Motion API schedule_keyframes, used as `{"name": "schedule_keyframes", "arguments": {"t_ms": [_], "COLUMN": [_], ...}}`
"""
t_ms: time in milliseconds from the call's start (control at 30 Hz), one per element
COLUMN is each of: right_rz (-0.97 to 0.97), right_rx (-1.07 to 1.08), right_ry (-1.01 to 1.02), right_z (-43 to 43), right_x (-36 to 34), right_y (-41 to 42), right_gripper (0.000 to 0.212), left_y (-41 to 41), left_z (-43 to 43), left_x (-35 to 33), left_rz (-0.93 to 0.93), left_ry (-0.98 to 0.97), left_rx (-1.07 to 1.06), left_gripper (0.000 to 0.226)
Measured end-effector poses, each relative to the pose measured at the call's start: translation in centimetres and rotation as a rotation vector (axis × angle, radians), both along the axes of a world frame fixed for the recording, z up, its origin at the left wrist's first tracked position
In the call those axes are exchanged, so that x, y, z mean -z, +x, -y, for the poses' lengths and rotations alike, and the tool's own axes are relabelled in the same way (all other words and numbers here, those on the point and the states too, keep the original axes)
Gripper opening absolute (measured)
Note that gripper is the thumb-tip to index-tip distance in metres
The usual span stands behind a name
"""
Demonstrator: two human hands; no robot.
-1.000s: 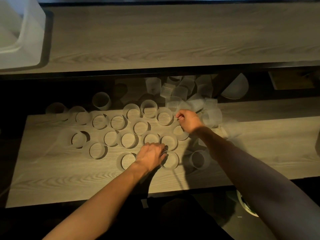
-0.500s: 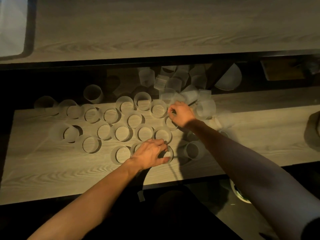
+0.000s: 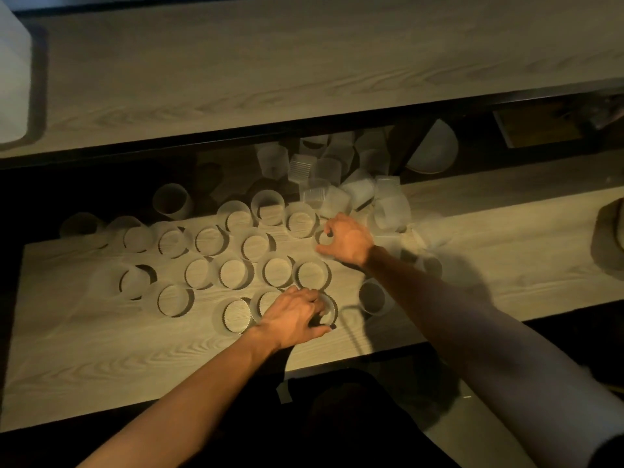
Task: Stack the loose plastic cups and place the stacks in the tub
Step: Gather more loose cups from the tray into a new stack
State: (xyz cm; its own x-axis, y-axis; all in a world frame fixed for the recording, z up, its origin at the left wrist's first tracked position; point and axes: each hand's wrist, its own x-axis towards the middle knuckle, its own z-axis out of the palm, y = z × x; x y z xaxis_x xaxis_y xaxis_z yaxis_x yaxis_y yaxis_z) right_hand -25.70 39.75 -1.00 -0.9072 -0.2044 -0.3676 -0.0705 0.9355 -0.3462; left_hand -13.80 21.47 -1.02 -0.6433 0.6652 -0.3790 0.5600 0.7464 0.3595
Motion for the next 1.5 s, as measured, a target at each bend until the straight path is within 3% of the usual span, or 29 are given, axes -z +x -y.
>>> {"name": "schedule_keyframes", "arguments": {"t_ms": [167,300,400,500,633,733,800,867,967,1033,1133,1367,1500], "right_rz": [0.082,0.221,0.390,0.473,0.527,0.357,0.163,0.087,-0.058,-0.137,-0.107,0.078,-0.094], "right_rx": [0.181,0.355,0.582,0.602,0.587,0.596,0.508,0.407,0.197,0.151,0.184,0.220,0.083], "right_ry": [-0.199,-0.494,-0.800,-0.883,-0.926,-0.880,-0.800,-0.683,-0.403,-0.286,-0.186,-0.179,-0.034], "right_z": [0.1,-0.4,-0.2,0.2,0.8,0.5,-0.4,-1.0,-1.4,-1.7,-1.6,0.8,2.6], "right_x": [-0.3,-0.1,-0.3,-1.1,-0.5,0.0,0.2,0.1,0.2,0.7,1.6,1.7,0.2], "right_y": [-0.5,-0.6,-0.6,-0.5,-0.6,-0.8,-0.8,-0.7,-0.6,-0.5,-0.3,0.1,-0.3], "right_gripper": [0.032,0.033,0.039,0.043,0.045,0.037,0.042,0.046,0.020,0.015,0.016,0.026,0.043], "left_y": [-0.7,-1.6,-3.4,-5.8,-8.0,-8.9,-9.2,-9.4,-9.4,-9.2,-8.5,-7.2,-7.1], "left_z": [-0.3,-0.2,-0.2,-0.9,-1.5,-1.7,-2.0,-2.3,-2.7,-2.9,-2.5,1.3,3.0], "left_x": [-0.6,-1.0,-1.4,-1.9,-2.0,-1.7,-1.6,-1.2,-0.8,-0.9,-0.9,-0.7,-0.9], "left_rz": [-0.050,-0.133,-0.163,-0.112,-0.105,-0.147,-0.136,-0.135,-0.084,-0.053,-0.052,-0.050,-0.022], "left_ry": [0.064,0.265,0.328,0.299,0.328,0.295,0.248,0.223,0.207,0.193,0.215,0.242,0.300], "left_rx": [-0.061,-0.359,-0.597,-0.688,-0.703,-0.661,-0.638,-0.618,-0.608,-0.598,-0.604,-0.695,-0.743], "left_gripper": [0.049,0.041,0.076,0.104,0.096,0.088,0.089,0.091,0.096,0.100,0.096,0.084,0.084]}}
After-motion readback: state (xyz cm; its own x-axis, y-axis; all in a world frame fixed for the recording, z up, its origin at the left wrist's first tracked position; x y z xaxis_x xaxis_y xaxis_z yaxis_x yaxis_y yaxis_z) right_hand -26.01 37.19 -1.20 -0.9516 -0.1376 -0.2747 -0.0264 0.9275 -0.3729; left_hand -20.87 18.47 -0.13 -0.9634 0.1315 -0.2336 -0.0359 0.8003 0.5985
